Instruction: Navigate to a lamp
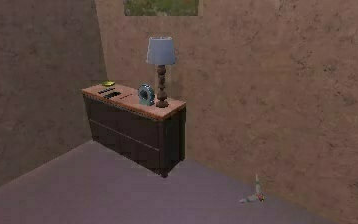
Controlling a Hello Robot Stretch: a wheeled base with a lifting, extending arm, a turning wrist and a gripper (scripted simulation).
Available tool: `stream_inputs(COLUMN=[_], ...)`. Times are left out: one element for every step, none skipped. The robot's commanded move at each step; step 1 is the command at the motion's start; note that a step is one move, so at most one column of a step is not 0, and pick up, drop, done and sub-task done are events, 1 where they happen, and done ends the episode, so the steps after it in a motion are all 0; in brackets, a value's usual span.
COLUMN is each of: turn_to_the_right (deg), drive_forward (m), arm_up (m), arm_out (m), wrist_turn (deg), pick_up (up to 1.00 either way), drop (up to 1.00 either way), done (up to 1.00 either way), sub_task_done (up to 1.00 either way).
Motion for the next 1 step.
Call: stream_inputs(turn_to_the_right=[18.0], drive_forward=[0.00], arm_up=[0.00], arm_out=[0.00], wrist_turn=[0.0], pick_up=[0.00], drop=[0.00], done=[0.00], sub_task_done=[0.00])
